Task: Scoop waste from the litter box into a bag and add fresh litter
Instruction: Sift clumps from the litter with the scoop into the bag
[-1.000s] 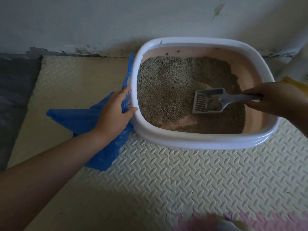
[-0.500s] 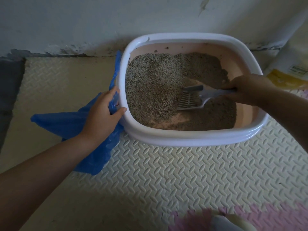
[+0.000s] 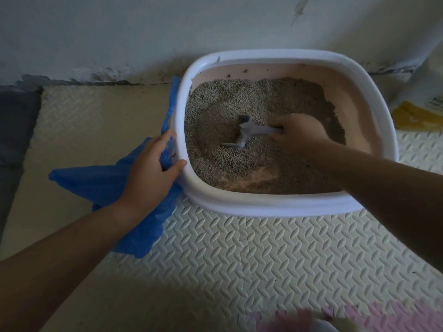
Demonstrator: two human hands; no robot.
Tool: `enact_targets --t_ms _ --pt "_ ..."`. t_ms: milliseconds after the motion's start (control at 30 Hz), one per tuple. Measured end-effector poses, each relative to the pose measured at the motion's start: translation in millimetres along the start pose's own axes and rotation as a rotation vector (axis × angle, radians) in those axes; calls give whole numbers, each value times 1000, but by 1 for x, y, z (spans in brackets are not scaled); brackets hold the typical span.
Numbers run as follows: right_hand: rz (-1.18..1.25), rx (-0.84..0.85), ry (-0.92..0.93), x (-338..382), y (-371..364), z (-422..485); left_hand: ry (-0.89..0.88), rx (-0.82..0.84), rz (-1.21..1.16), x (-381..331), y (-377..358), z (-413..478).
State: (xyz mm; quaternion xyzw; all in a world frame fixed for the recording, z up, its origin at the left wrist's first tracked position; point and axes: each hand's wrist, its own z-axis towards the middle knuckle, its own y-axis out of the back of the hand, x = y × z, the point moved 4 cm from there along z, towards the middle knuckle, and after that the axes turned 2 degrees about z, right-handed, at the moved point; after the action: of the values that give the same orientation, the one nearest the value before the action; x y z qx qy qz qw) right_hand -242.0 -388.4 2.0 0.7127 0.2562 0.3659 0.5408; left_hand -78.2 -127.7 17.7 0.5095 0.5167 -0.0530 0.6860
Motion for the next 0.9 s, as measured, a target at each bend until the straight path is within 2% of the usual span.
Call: enact_targets --t_ms 167,333,533,900 --pt "62 28 -10 12 -30 15 -4 -2 11 -1 0 0" --pt "145 -29 33 -5 -24 3 -2 -5 24 -1 0 -1" --pt "351 -101 -120 -22 -16 -23 14 1 2 -3 0 -2" --pt "305 -219 -34 -18 6 -55 13 9 32 -6 1 -2"
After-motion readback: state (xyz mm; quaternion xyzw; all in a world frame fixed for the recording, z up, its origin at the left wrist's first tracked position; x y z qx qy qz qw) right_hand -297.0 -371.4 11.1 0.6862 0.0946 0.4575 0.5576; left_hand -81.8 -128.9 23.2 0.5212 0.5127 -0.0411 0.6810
